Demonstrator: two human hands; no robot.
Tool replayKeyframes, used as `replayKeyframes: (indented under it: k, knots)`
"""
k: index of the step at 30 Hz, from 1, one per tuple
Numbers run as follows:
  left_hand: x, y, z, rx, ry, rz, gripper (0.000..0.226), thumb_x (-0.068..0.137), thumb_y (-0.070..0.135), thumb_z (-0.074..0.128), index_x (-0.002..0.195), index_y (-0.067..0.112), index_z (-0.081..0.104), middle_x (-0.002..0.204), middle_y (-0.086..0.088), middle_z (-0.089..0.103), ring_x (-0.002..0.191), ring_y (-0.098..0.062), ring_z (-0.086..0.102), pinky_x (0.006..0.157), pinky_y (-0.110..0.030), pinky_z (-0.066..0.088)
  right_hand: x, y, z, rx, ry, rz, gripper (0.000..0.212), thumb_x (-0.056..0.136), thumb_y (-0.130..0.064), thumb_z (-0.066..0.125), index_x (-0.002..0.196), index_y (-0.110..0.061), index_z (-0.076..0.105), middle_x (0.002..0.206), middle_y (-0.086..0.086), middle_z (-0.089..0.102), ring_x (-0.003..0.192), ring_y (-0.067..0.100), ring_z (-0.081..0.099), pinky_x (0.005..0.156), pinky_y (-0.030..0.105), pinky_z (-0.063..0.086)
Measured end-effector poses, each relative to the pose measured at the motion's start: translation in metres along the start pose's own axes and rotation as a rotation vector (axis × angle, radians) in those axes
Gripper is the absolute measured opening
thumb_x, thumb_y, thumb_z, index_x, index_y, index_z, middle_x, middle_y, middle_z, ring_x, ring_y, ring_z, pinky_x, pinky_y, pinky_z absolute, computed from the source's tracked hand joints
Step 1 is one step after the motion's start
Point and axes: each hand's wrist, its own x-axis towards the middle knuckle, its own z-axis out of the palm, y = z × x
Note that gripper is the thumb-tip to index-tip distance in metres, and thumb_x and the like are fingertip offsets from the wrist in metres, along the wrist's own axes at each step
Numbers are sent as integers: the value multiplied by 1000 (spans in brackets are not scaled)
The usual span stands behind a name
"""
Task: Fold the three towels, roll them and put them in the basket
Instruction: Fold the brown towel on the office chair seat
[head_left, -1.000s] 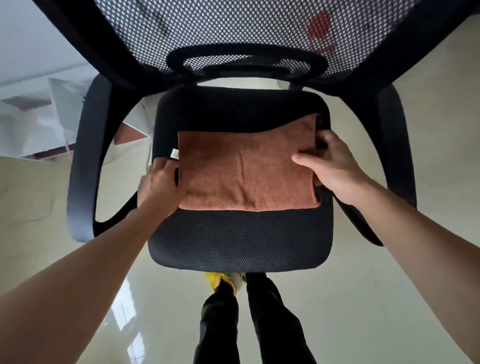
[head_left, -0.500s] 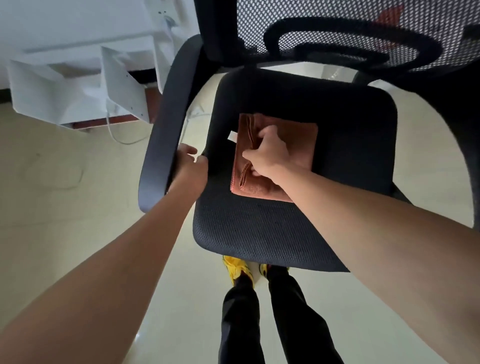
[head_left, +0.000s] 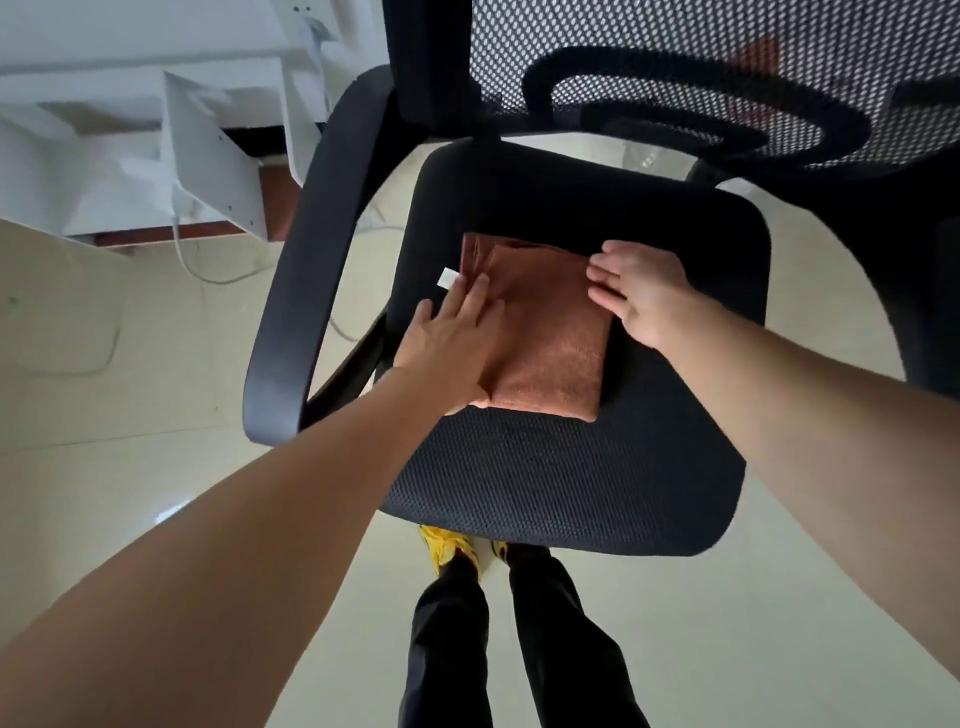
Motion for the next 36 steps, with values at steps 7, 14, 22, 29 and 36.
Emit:
replayKeyframes:
  k: [7,14,22,29,36]
  knots:
    - [0,-10,19,6,-3,-18,127,63,53,80,152,21,-4,160,-5,-19,149,-26,-5,114,-48,27,-42,14,-10,12,-39,-46,6,90,-16,65,91,-11,69,87,4,75,80,16,73,68,27,59]
    - [1,-13,24,14,18,3,128,64,53,80,153,22,-8,159,-5,-22,148,-27,-7,115,-48,24,-59,104,-47,-145,-86,192,13,92,-14,61,98,-6,70,87,8,74,79,17,72,73,29,57]
    - [-3,-7,7,-350,-7,-133,127,51,78,69,151,29,8,160,0,5,145,-24,15,110,-52,28,-46,94,-66,-332,35,-13,28,87,-33,69,106,-13,69,100,7,72,82,10,68,67,27,57]
    - [-11,23,36,-1007,234,-886,70,73,52,73,124,15,43,110,-6,56,98,-27,56,80,-37,46,-49,106,-28,-339,28,107,64,74,-48,77,119,-6,60,120,10,64,85,14,60,82,43,58]
    - [-25,32,49,-1408,118,-963,40,70,17,81,104,10,61,99,-12,68,84,-29,67,74,-44,59,-65,122,-65,-223,-184,337,53,73,-34,82,114,-10,61,119,8,60,99,19,60,71,30,59]
